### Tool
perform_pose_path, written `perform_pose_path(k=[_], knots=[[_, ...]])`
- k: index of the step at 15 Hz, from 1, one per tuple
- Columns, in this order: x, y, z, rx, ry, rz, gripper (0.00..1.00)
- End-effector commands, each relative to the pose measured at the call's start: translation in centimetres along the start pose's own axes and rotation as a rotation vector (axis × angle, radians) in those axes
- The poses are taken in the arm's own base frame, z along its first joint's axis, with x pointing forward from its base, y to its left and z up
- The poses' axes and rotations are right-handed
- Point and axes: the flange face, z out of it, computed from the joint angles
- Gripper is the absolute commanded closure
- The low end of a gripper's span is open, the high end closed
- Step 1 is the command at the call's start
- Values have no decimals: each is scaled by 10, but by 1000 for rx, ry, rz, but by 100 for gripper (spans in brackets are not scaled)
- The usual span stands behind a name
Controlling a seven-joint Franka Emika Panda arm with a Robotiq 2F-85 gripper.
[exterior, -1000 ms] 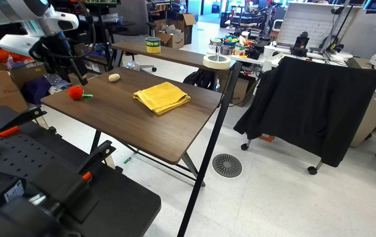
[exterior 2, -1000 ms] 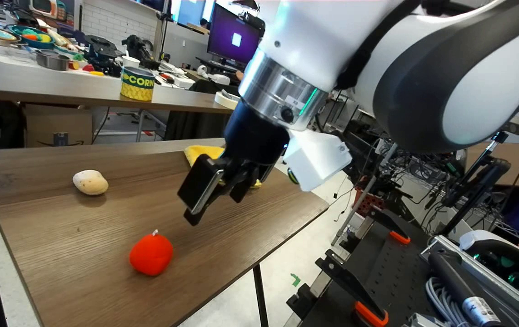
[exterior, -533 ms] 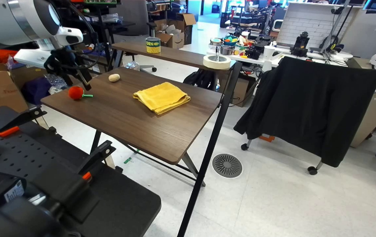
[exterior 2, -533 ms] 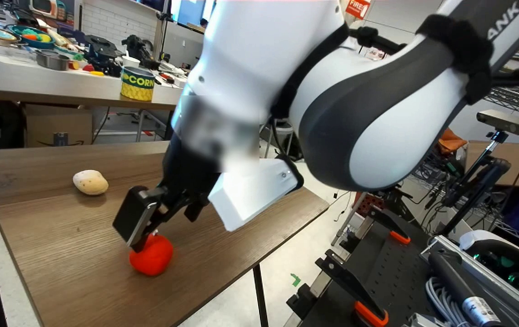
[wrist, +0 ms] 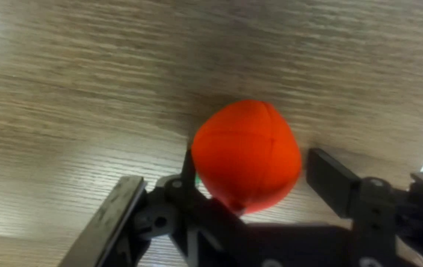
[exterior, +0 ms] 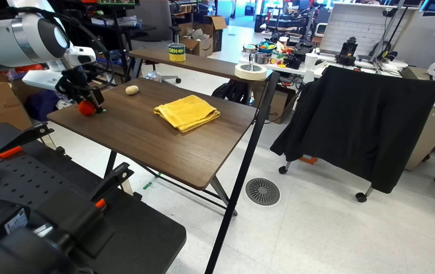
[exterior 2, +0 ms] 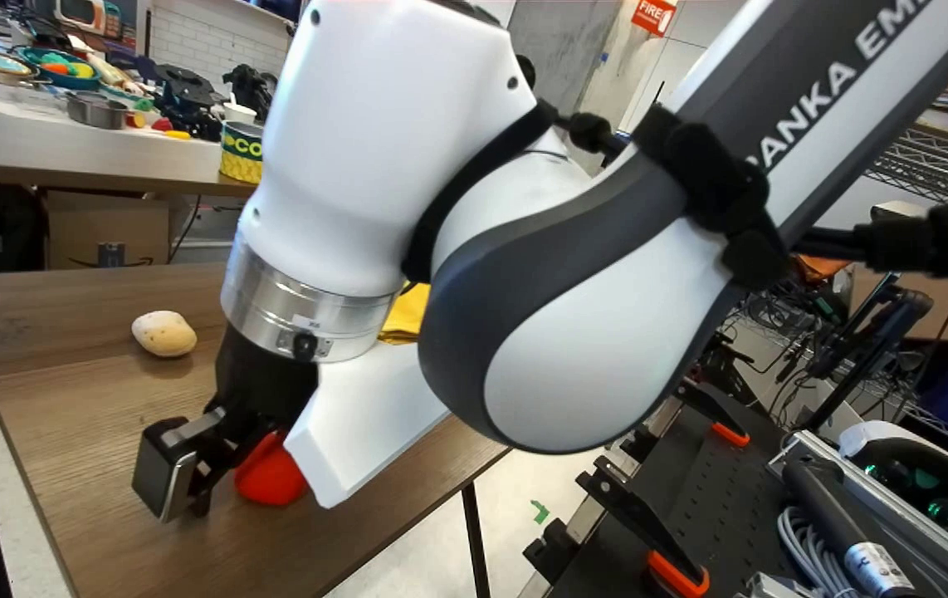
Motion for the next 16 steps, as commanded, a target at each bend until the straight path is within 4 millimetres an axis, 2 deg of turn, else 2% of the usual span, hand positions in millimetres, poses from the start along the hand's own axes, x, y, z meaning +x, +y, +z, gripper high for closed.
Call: perform_pose_path(k=[1, 7, 10, 13, 16], knots=[[4, -5, -2, 39, -1, -10, 55], [12, 15, -25, 61, 3, 25, 100], [15, 38, -54, 43, 50, 62, 100], [19, 85, -97, 9, 143, 152, 100], [17, 136, -130, -17, 212, 241, 100]])
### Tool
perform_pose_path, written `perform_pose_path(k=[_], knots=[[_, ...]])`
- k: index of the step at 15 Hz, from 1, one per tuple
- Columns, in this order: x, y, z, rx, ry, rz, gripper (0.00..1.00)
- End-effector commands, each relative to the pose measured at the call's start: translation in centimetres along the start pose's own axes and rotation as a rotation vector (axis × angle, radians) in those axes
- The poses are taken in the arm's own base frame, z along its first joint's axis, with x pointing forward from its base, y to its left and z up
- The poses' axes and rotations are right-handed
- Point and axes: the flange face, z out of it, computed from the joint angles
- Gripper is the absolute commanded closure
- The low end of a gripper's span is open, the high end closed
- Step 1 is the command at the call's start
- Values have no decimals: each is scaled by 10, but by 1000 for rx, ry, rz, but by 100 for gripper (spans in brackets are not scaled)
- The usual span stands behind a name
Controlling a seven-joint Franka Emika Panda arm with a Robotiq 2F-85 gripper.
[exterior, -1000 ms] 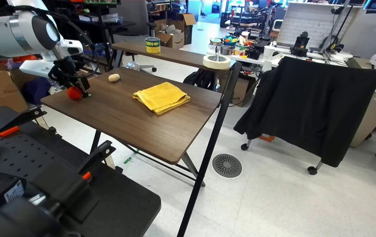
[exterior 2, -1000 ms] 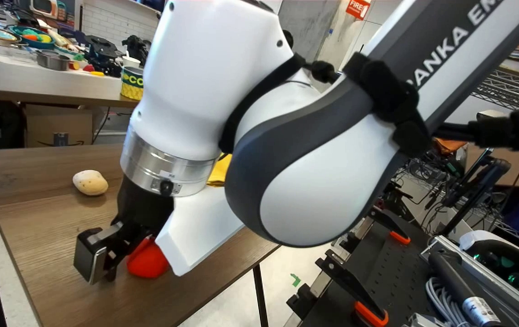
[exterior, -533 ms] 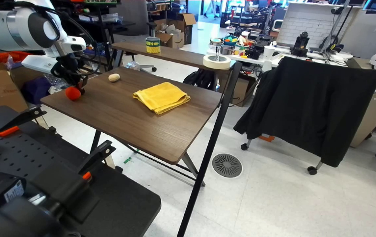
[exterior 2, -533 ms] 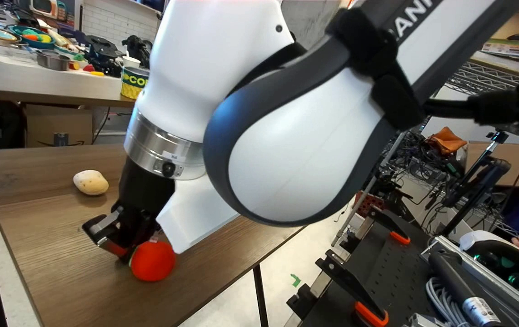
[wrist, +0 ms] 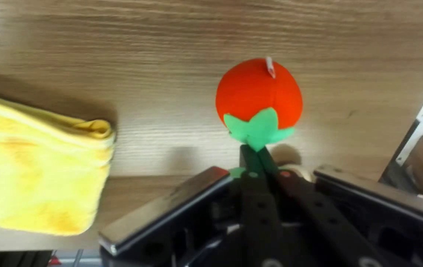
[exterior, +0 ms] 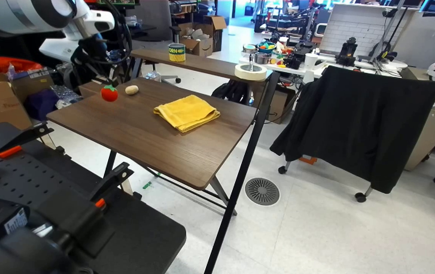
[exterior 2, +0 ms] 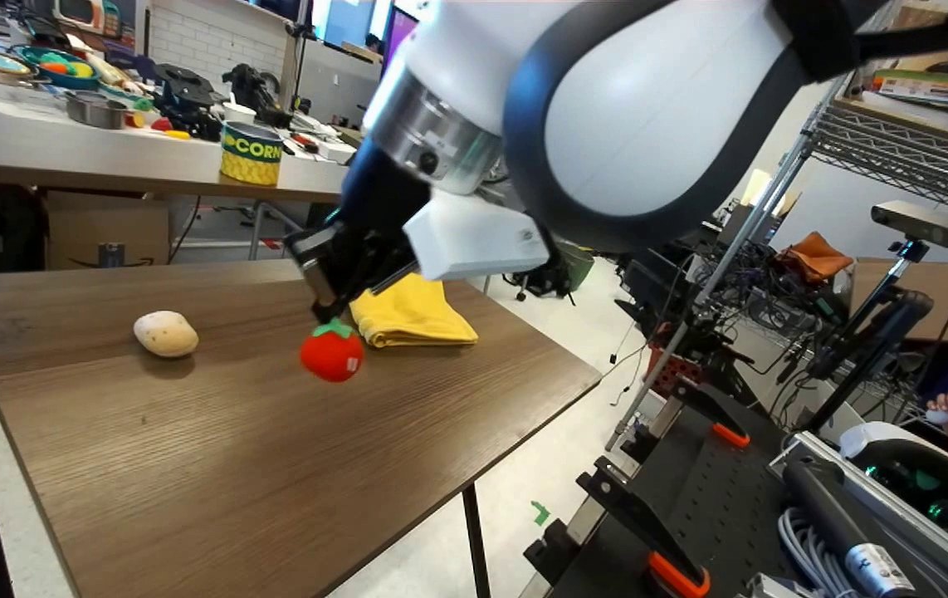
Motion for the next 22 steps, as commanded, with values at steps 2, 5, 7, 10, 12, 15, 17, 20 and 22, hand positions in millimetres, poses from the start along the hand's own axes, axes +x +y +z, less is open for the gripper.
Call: perform_pose_path(k=[2, 5, 7, 10, 12, 15, 17, 20, 22], knots=[[-3, 75, -53, -48, 92, 152, 100], [-11, 139, -59, -147, 124, 268, 100], [-23, 177, -60, -225, 122, 345, 100], [-50, 224, -60, -336, 95, 447, 100], [-68, 245, -55, -392, 71, 503, 100], [-92, 259, -41, -441, 31, 576, 100], [-103, 269, -29, -477, 26, 612, 100], [-104, 284, -26, -482, 67, 703, 100], [-99, 288, -28, -475, 106, 745, 100]])
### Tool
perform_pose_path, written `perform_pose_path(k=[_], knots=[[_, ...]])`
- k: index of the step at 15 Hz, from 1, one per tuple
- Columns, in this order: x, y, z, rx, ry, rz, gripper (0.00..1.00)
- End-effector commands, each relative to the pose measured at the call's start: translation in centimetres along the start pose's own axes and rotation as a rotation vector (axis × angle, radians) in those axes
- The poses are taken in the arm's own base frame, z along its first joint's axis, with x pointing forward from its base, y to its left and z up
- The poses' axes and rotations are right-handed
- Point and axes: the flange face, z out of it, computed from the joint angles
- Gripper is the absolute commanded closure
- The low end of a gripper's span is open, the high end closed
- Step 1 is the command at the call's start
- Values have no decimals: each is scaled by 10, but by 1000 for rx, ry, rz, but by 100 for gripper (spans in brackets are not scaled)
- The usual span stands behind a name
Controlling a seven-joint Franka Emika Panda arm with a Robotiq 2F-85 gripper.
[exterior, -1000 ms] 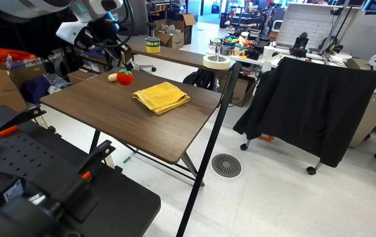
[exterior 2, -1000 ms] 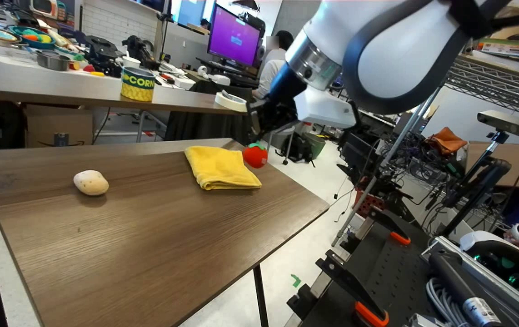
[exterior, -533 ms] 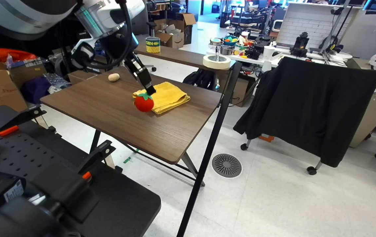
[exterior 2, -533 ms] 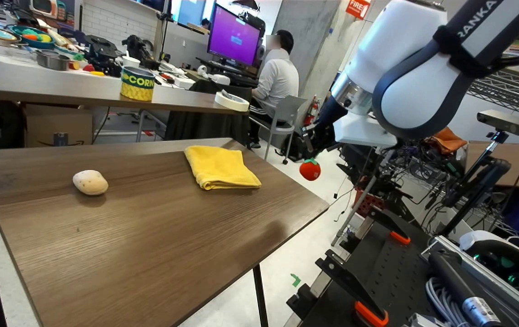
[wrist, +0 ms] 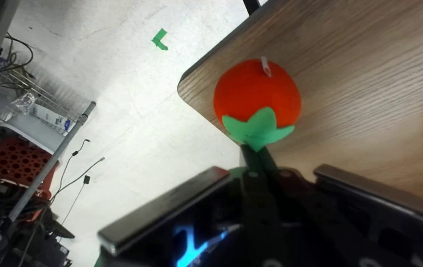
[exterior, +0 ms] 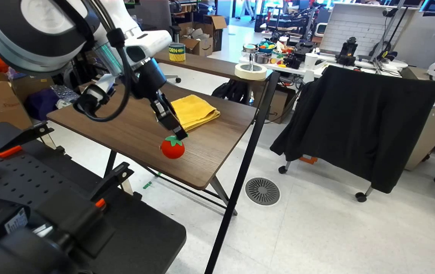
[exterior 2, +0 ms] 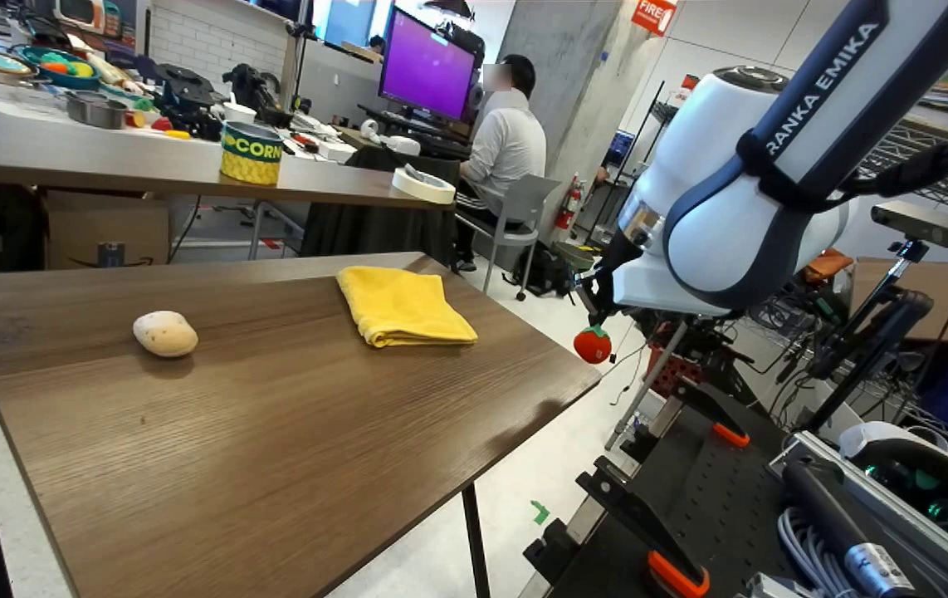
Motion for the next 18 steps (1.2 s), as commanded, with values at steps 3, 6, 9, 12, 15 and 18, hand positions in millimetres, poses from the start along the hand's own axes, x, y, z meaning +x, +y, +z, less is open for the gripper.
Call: perform_pose_path(k=[3, 6, 9, 12, 15, 18], knots=[[16, 1, 4, 42, 60, 123, 100], [16, -1, 8, 41, 55, 145, 100], [14, -4, 12, 40, 49, 148, 100], [10, -8, 15, 41, 47, 140, 73], [9, -12, 15, 46, 49, 142, 59], [8, -19, 7, 71, 62, 133, 36]])
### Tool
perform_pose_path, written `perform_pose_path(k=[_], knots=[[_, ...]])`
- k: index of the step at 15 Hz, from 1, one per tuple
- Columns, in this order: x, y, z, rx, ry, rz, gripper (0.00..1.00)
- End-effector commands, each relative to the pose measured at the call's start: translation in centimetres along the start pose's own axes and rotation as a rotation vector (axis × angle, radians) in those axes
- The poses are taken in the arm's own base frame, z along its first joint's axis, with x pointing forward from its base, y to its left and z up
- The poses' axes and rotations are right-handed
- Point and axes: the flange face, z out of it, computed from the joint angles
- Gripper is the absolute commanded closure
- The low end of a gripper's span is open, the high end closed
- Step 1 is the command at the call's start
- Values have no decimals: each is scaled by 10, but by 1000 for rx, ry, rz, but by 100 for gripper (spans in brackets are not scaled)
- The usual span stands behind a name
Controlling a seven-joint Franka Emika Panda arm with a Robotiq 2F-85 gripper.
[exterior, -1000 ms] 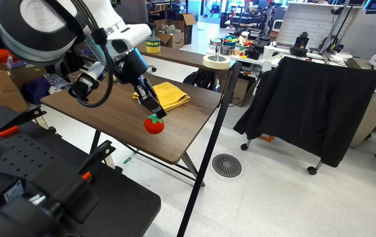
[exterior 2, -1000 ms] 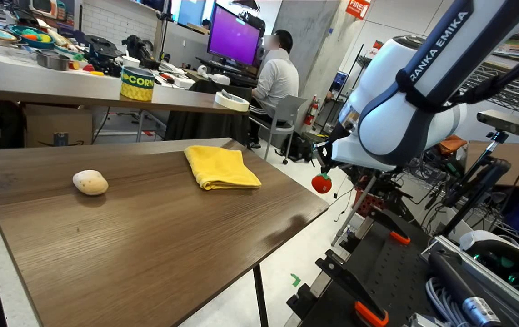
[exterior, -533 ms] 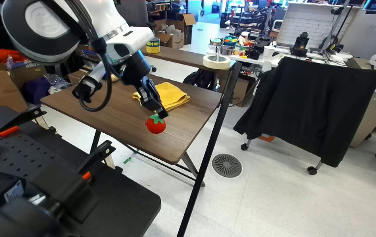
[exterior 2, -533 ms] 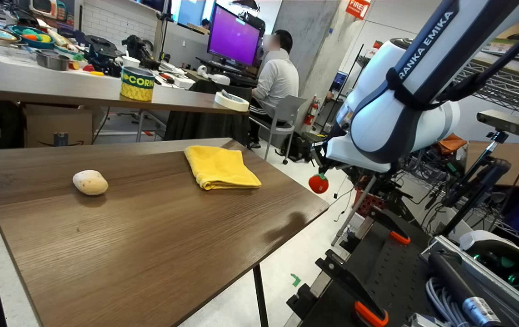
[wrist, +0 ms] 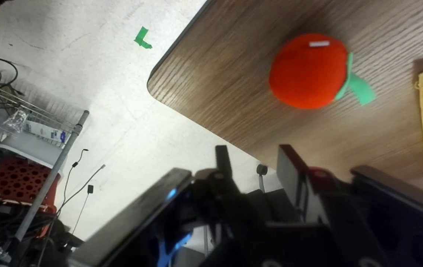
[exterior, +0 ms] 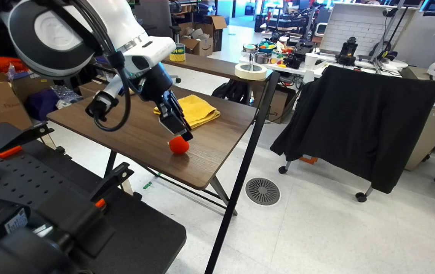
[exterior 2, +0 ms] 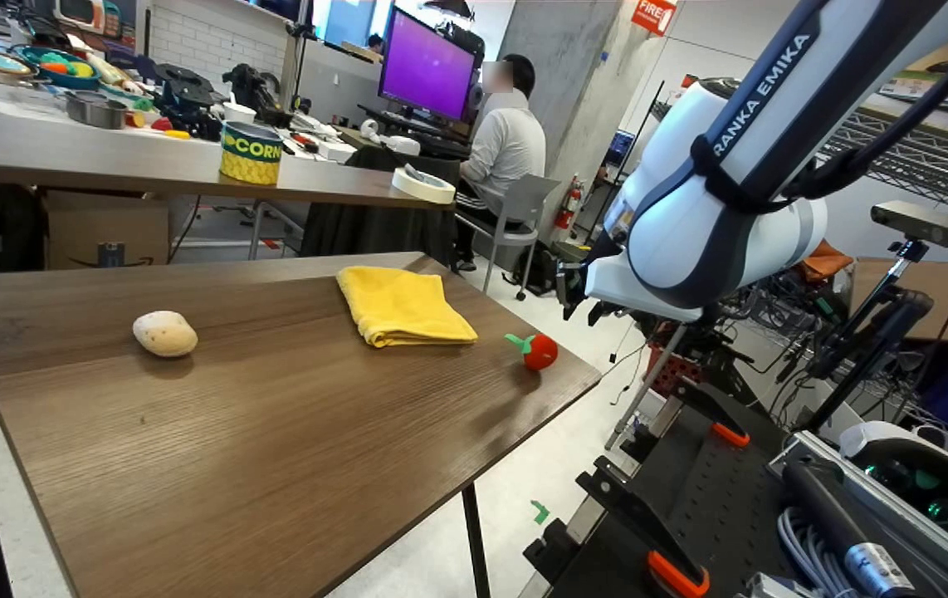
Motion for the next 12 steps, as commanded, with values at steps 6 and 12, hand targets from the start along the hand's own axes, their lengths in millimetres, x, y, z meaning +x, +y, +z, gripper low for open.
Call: perform_pose_path(k=[6, 12], knots=[[1, -65, -53, 231, 143, -9, 0], [25, -169, -57, 299, 39, -61, 0]])
